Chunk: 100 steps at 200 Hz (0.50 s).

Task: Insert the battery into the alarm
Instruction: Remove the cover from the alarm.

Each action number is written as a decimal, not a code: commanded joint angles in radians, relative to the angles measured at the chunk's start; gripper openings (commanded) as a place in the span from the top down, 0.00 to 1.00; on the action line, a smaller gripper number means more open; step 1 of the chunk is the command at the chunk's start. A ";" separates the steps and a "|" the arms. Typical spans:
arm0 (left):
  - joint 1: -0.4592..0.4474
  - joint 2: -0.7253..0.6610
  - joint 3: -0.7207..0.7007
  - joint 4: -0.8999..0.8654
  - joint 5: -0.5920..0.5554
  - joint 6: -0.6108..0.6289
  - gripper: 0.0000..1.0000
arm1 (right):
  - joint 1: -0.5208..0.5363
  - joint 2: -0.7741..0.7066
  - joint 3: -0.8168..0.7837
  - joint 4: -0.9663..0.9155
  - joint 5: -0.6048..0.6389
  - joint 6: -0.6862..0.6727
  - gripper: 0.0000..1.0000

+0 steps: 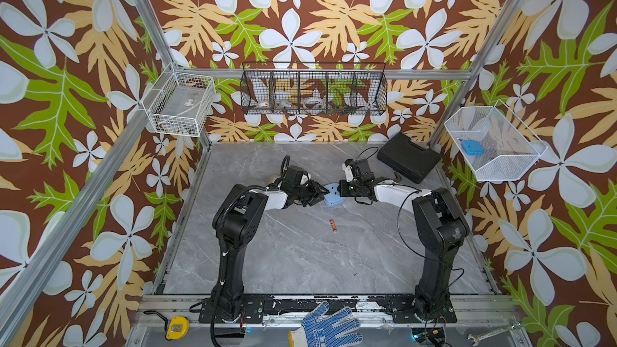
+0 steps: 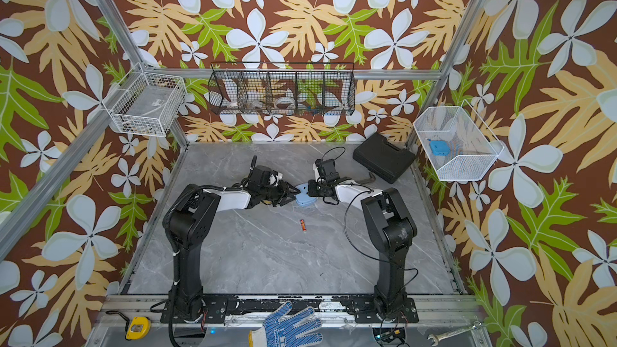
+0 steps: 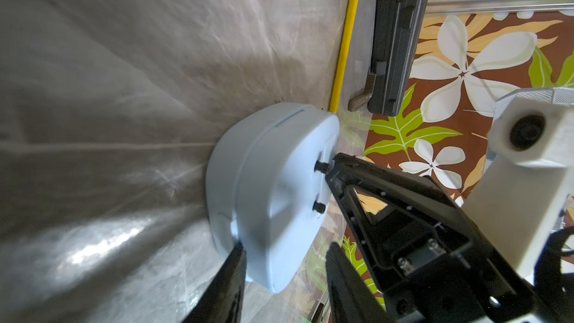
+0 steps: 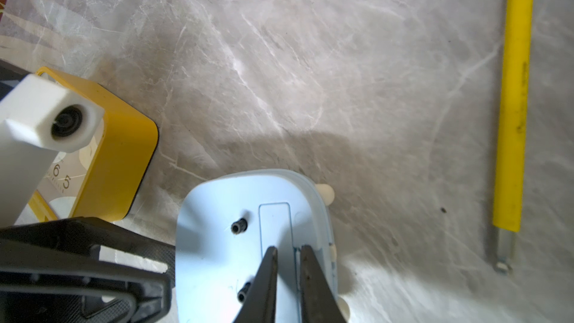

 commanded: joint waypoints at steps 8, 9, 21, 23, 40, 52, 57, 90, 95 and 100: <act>-0.007 0.014 0.007 0.029 0.010 -0.006 0.56 | 0.011 0.003 -0.020 -0.108 -0.215 0.027 0.88; -0.008 0.015 0.007 0.029 0.010 -0.006 0.56 | 0.011 0.003 -0.020 -0.109 -0.215 0.028 0.88; -0.008 0.015 0.009 0.029 0.010 -0.006 0.56 | 0.009 0.002 -0.018 -0.114 -0.206 0.023 0.91; -0.007 0.015 0.009 0.029 0.010 -0.007 0.56 | 0.009 0.002 -0.017 -0.116 -0.204 0.022 0.91; -0.007 0.017 0.007 0.029 0.011 -0.008 0.57 | 0.009 0.003 -0.012 -0.128 -0.190 0.012 0.95; -0.007 0.017 0.007 0.029 0.010 -0.008 0.57 | 0.010 0.005 -0.009 -0.139 -0.182 0.004 0.97; -0.007 0.017 0.006 0.029 0.009 -0.008 0.57 | 0.010 0.007 -0.005 -0.141 -0.182 0.003 0.97; -0.007 0.016 0.005 0.029 0.007 -0.009 0.57 | 0.010 -0.005 -0.008 -0.148 -0.174 0.005 1.00; -0.007 0.015 0.005 0.028 0.006 -0.010 0.57 | 0.010 -0.009 -0.008 -0.150 -0.168 0.004 1.00; -0.007 0.015 0.003 0.028 0.006 -0.011 0.57 | 0.010 -0.012 -0.007 -0.156 -0.159 0.003 1.00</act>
